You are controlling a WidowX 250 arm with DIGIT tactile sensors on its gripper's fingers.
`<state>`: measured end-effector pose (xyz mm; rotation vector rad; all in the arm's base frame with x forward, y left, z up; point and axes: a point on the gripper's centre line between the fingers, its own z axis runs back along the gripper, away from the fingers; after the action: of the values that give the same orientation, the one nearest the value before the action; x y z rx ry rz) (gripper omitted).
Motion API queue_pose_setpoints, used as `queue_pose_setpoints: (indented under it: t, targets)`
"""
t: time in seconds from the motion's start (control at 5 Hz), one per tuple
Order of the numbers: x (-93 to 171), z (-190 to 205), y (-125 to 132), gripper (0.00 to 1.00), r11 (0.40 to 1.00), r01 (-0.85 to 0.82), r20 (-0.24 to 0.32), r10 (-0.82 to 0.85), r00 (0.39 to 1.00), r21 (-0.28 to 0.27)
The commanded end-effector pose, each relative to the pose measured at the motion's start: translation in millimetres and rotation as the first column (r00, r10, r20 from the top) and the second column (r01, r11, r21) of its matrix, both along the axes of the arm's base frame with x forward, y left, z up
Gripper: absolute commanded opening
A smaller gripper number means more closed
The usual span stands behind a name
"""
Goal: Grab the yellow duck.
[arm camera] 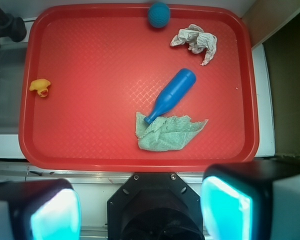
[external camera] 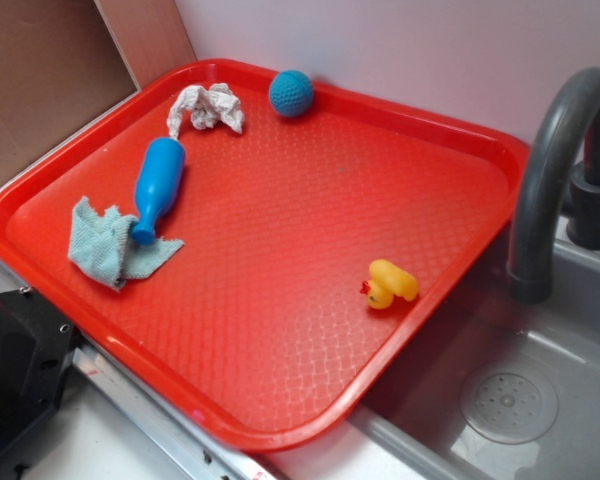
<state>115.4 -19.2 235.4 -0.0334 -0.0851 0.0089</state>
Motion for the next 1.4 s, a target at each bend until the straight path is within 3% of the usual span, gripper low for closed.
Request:
queue_pose_setpoints:
  t: [0.0,0.4,0.6,0.8,1.0,1.2]
  targets:
    - [0,0,0,1.00,1.000,0.000,0.000,0.000,1.000,0.000]
    - [31,-10,-5,1.00,0.977,0.203,0.011,-0.204,0.979,0.068]
    - [54,-21,-17,1.00,0.899,0.419,0.055,-0.429,0.902,0.129]
    - [75,-35,-43,1.00,0.788,0.571,0.067,-0.598,0.799,0.228]
    - [95,-53,-71,1.00,0.624,0.745,0.083,-0.777,0.625,0.235]
    - [105,-75,-101,1.00,0.418,0.885,0.055,-0.908,0.416,0.208]
